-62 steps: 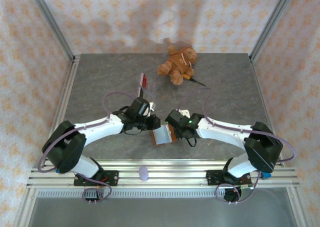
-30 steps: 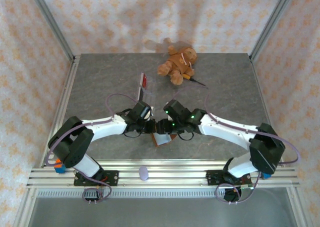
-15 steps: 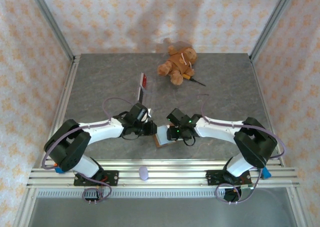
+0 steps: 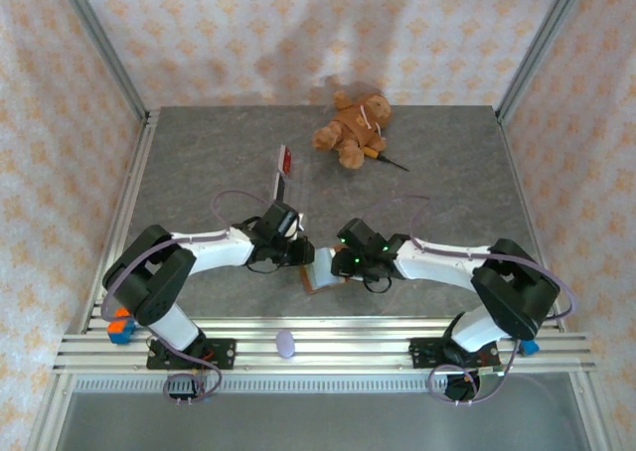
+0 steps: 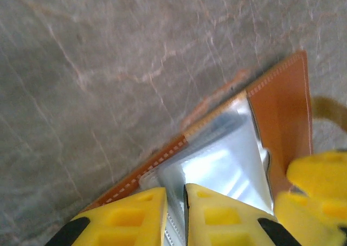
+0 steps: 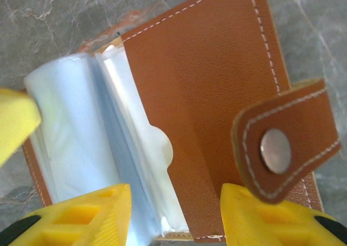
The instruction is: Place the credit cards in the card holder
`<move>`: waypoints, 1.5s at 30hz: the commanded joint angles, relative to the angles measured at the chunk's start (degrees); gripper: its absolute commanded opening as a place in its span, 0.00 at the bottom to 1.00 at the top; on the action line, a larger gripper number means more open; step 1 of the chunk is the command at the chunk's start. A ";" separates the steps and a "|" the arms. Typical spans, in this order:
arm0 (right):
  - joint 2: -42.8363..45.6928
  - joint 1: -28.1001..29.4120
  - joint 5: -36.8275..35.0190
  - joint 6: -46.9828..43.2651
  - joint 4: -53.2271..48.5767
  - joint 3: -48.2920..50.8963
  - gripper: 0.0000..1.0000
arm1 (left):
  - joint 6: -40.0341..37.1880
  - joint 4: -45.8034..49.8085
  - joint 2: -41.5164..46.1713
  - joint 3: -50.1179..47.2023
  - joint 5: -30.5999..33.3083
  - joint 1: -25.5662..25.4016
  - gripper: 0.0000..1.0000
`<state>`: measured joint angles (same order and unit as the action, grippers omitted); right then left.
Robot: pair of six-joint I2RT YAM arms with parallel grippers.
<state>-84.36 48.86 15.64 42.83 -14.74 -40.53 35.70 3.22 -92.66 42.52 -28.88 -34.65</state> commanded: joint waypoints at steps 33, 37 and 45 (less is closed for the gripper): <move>0.52 -1.79 -4.19 -10.44 -18.74 -28.28 0.55 | -10.72 20.97 17.86 15.43 7.33 11.77 0.38; 0.54 -2.63 -9.33 -11.59 -19.94 -30.45 0.59 | -14.50 25.67 16.83 22.25 12.57 12.68 0.88; 6.62 -3.59 -24.13 -11.31 -20.95 -26.96 0.88 | -25.59 32.51 4.53 35.63 26.33 12.68 0.99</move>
<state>-81.60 45.89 0.99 31.05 -33.65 -68.95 16.27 30.72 -84.31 75.99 -10.09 -22.35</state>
